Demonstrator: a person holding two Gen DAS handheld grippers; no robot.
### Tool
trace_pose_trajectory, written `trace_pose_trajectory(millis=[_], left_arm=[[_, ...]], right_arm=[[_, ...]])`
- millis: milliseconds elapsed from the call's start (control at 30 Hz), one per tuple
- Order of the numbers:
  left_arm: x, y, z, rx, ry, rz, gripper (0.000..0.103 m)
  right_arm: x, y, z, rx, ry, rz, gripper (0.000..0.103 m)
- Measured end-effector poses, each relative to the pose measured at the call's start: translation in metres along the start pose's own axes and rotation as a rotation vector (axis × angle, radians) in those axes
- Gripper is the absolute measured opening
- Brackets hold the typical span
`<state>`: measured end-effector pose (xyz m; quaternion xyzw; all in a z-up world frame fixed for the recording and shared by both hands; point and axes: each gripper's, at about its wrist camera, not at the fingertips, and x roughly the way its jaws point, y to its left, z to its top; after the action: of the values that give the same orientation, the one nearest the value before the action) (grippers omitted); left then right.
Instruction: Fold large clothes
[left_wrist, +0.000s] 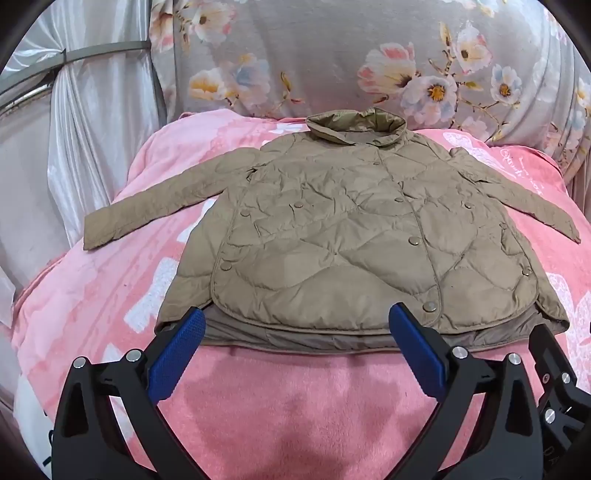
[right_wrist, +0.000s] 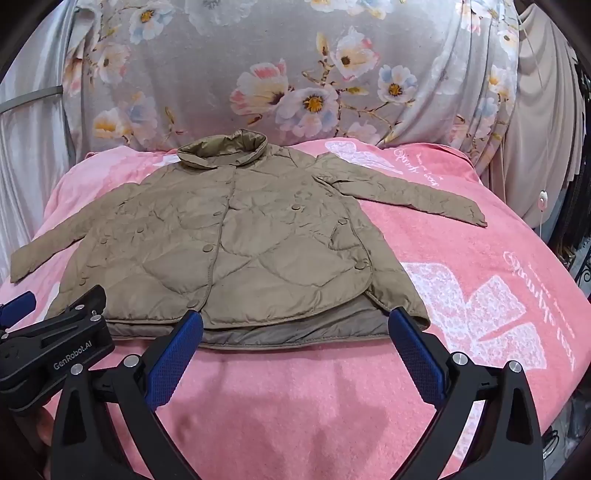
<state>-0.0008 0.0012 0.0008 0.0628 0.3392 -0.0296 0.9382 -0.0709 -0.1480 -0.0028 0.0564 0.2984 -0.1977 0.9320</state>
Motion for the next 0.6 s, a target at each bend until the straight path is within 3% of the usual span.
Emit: trace_pose_trajectory(millis=[267,600], left_arm=[[-0.009,0.016,0.003,-0.013,0.017,-0.017,0.097],[-0.031,0.01,0.008,-0.007,0.008,-0.003,0.097]], right_arm=[[-0.008,0.0,0.001,0.004,0.005,0.01,0.098],[-0.022,0.0,0.001,-0.002,-0.005,0.011,0.098]])
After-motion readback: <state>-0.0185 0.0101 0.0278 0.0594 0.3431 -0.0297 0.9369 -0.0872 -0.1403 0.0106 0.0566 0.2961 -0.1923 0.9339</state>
